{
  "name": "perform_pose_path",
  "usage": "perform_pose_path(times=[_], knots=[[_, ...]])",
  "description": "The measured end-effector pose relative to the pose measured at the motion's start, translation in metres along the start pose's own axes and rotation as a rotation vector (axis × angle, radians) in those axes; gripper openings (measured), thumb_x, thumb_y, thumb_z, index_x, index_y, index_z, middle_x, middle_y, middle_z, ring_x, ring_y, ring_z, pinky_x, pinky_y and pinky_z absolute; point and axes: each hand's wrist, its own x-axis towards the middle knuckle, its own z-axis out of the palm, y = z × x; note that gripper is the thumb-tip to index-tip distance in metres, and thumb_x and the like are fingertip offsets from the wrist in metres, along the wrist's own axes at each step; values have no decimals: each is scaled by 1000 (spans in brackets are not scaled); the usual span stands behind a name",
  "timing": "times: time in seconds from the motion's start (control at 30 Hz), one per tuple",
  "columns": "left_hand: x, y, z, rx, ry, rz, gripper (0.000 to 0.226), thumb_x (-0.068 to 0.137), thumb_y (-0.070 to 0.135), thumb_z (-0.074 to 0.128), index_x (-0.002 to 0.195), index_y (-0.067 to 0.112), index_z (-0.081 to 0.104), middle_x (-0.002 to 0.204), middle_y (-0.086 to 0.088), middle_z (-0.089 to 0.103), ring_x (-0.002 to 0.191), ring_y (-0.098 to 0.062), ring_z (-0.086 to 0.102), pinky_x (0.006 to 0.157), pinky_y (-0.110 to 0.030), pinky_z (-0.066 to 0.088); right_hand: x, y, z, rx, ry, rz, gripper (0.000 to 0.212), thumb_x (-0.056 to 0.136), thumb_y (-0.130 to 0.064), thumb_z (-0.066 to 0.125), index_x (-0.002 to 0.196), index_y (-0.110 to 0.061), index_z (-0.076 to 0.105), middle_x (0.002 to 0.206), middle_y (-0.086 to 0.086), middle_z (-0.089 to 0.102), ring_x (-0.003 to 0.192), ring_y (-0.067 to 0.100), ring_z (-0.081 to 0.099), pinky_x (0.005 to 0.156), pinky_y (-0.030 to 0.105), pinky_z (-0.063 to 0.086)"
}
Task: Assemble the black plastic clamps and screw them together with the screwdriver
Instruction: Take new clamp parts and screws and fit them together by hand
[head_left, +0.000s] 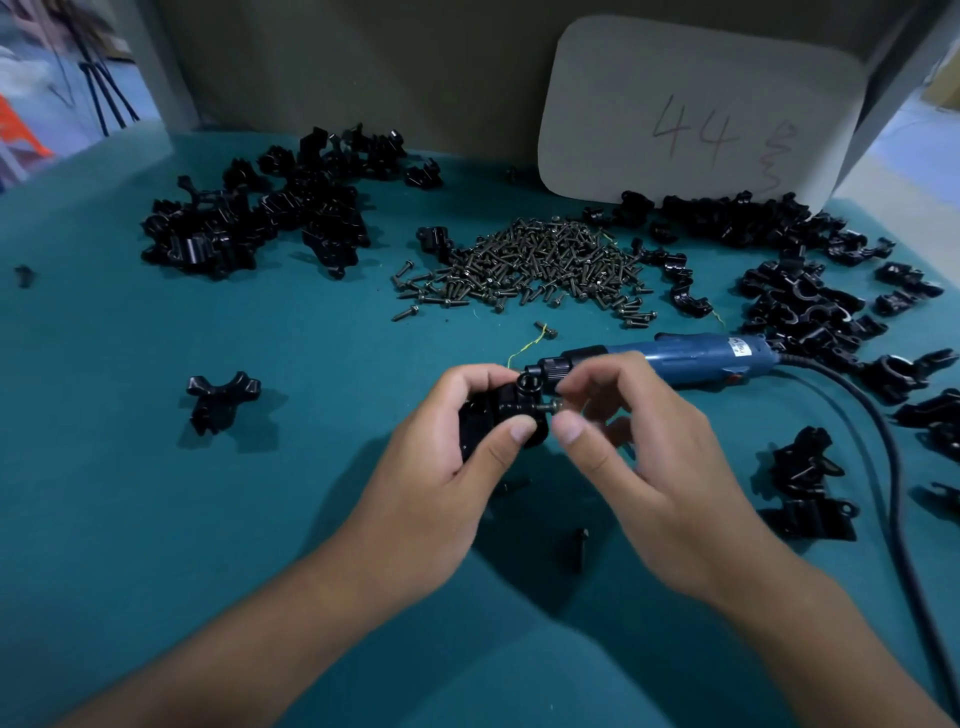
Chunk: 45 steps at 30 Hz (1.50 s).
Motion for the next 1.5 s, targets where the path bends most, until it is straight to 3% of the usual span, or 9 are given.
perform_pose_path(times=[0.17,0.4,0.57,0.8,1.0,1.13,1.23,1.37,1.5], knots=[[1,2,-1,-17,-7,5,30,89,48,57,115,34,57,109,15,69,104,-8,65,92,-22,50,3,0,-1,-19,86,-75,6,96,-33,65,99,-33,59,91,-15,61,81,14,60,69,21,47],[-1,6,-2,-33,-33,16,32,90,47,58,117,31,57,107,12,70,102,-10,66,91,-24,52,2,1,2,-122,10,-104,27,105,-41,43,83,-28,49,80,-9,48,71,3,47,63,9,34],[0,5,0,-44,-87,-1,26,94,35,62,118,28,56,111,13,69,105,-7,65,93,-22,50,0,0,-4,-259,-143,-11,30,102,-56,25,86,-35,36,79,-18,46,73,8,47,57,32,35],[-2,4,4,-47,-91,33,29,91,41,59,118,31,57,110,14,68,106,-8,65,92,-20,49,-1,-5,4,-250,-42,41,48,99,-63,18,73,-28,39,60,-4,46,59,19,46,53,46,38],[0,-1,2,-64,-69,-22,29,88,48,60,115,37,59,113,11,70,108,-11,66,94,-28,51,-3,-3,-6,-293,-123,-19,24,101,-58,29,91,-38,39,85,-20,48,79,4,49,60,35,39],[-2,0,4,-37,-97,-3,28,90,45,60,116,35,58,109,15,68,105,-7,65,90,-18,48,0,0,-5,-312,-97,-19,41,101,-56,23,75,-29,39,71,-9,48,68,12,48,57,44,42],[0,-1,5,-21,-103,2,29,90,43,60,117,31,58,109,12,68,105,-8,65,91,-21,49,1,1,-3,-335,-76,24,53,97,-60,20,70,-25,48,63,-9,53,58,15,47,54,39,36],[5,-5,0,-84,9,-60,25,89,38,62,112,28,60,104,9,72,96,-7,67,86,-17,49,6,18,-20,-198,-12,108,51,96,-59,26,72,-20,47,62,4,51,54,19,43,54,44,37],[8,-4,-5,-110,105,-106,22,84,42,65,105,36,63,95,8,74,89,-8,68,81,-19,48,8,28,-20,-162,-141,249,28,101,-46,33,87,-32,52,81,-11,63,71,11,54,66,36,44]])
